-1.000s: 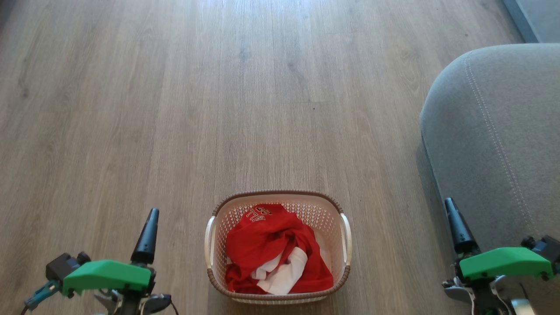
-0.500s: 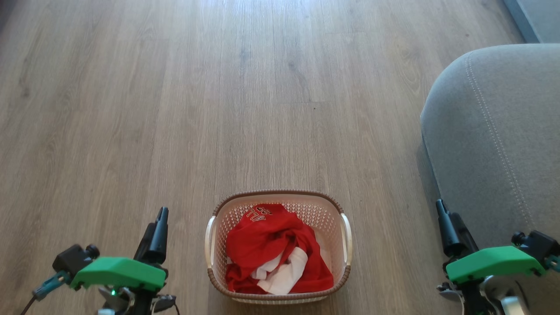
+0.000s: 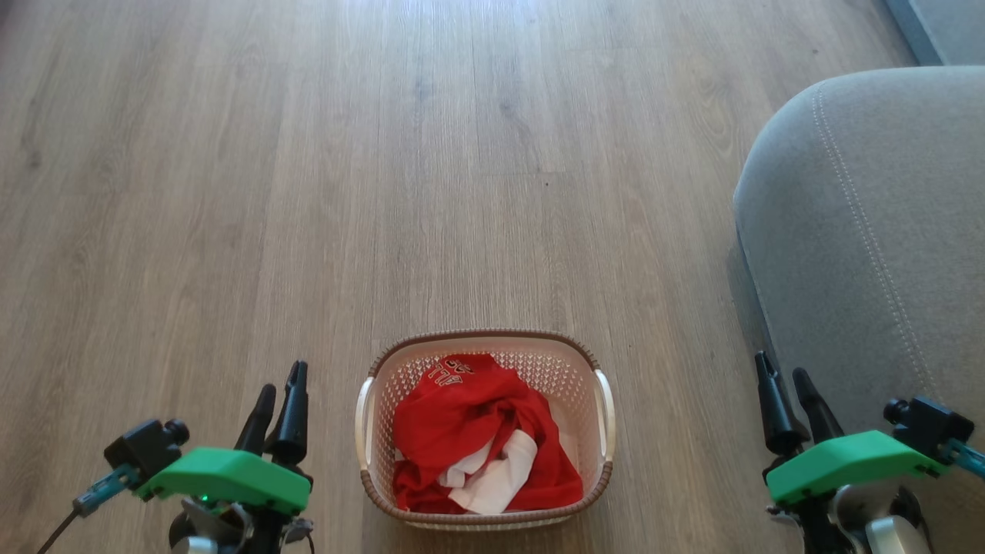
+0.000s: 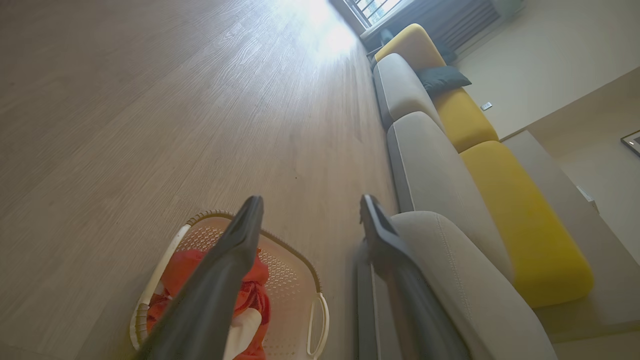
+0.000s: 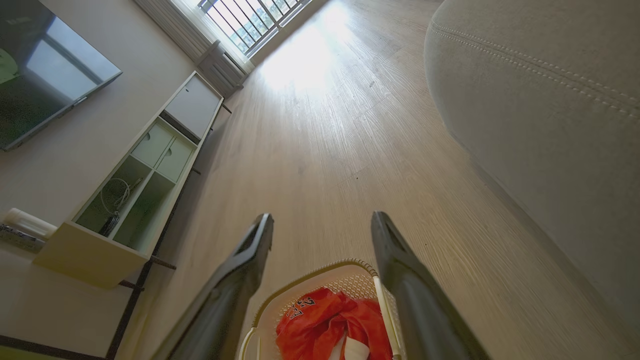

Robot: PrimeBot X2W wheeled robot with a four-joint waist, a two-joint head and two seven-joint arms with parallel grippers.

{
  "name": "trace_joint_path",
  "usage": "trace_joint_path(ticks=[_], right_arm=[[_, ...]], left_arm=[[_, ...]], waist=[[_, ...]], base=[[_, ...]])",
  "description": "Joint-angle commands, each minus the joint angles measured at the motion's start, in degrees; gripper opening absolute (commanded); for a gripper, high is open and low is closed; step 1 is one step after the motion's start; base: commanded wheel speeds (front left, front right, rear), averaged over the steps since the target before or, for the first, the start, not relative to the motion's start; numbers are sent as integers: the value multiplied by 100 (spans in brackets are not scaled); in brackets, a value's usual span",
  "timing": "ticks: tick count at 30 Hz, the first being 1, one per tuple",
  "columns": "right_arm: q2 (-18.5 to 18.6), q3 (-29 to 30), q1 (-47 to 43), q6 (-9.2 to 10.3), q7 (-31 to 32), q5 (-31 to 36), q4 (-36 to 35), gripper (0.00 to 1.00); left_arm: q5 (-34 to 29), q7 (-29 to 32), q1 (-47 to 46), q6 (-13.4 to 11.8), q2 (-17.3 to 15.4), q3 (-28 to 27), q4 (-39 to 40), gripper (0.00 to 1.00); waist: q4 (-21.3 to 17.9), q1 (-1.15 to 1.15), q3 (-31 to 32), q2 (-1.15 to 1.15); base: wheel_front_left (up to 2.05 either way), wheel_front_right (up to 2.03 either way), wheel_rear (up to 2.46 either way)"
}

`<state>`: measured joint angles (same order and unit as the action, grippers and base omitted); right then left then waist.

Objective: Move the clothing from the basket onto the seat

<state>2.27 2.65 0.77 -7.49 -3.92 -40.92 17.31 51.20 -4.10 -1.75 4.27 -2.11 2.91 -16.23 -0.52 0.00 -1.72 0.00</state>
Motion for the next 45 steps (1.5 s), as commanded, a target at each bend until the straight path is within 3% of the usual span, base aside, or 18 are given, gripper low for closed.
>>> trace_joint_path(ticks=[1, 25, 45], right_arm=[[96, -103, 330, -1, -86, 208, -168, 100], [172, -387, 402, 0, -475, 1973, -149, 100], [197, -535, 467, 0, -829, 3573, -165, 100]], left_arm=[[-181, -75, -282, -38, -48, -53, 216, 100], [-1751, -461, -313, -189, -59, 140, 303, 100], [-3247, -813, -350, -346, -69, -53, 304, 100]], waist=[[-10, 0, -14, 0], [-46, 0, -66, 0], [-50, 0, -164, 0]], base=[[0, 0, 0], [0, 0, 0], [0, 0, 0]])
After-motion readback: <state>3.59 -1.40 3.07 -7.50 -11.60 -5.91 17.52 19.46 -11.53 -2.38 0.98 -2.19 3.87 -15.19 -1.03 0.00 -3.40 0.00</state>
